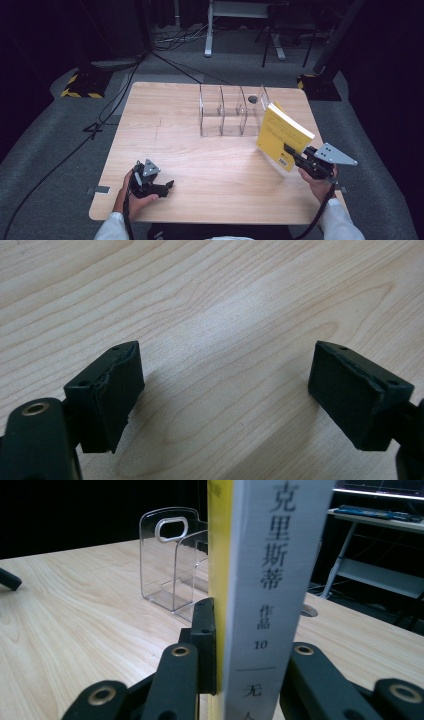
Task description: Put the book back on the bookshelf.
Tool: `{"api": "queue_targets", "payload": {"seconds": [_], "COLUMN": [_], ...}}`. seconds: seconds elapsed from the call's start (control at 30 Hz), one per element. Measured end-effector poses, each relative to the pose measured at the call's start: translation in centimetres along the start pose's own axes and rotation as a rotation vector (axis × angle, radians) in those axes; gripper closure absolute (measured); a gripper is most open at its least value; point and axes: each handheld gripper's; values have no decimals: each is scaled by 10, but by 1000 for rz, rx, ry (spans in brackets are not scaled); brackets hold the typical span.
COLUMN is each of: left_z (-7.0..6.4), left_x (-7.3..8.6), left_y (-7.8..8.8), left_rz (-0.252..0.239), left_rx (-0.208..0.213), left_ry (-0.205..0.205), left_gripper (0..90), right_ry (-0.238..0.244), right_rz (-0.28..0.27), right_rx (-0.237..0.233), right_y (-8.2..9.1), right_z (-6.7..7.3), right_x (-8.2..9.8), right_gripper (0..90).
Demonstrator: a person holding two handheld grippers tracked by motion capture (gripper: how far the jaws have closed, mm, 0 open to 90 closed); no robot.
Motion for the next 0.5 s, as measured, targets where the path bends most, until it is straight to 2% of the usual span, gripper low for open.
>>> {"api": "queue_targets", "payload": {"seconds": [0.07,0.1,0.13,0.5], "left_z": [0,-1,1,0], "left_x": [-1,-1,-2,-1], "left_y": [0,-1,-1,-1], "left_rz": [1,-2,1,-5], "left_rx": [-2,3,-4,-6], "left_ry": [0,13,-4,-4], "left_gripper": [151,151,151,159], "right_ry": [-2,-9,-12,-17], "right_rz": [-4,-6,-8,-26], "right_rx": [10,14,18,38], "right_y": [-1,-1,-1,-7], "right_z": [-1,-2,-3,-5], "right_x": [-2,-3,-5,-20], "right_gripper": [760,760,760,760]}}
Point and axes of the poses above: each handheld gripper's, and its own axes: y roughly backward along the jaws, x roughly out of its underside, z roughly to its left, and after that the axes turned 12 degrees about z, right-handed
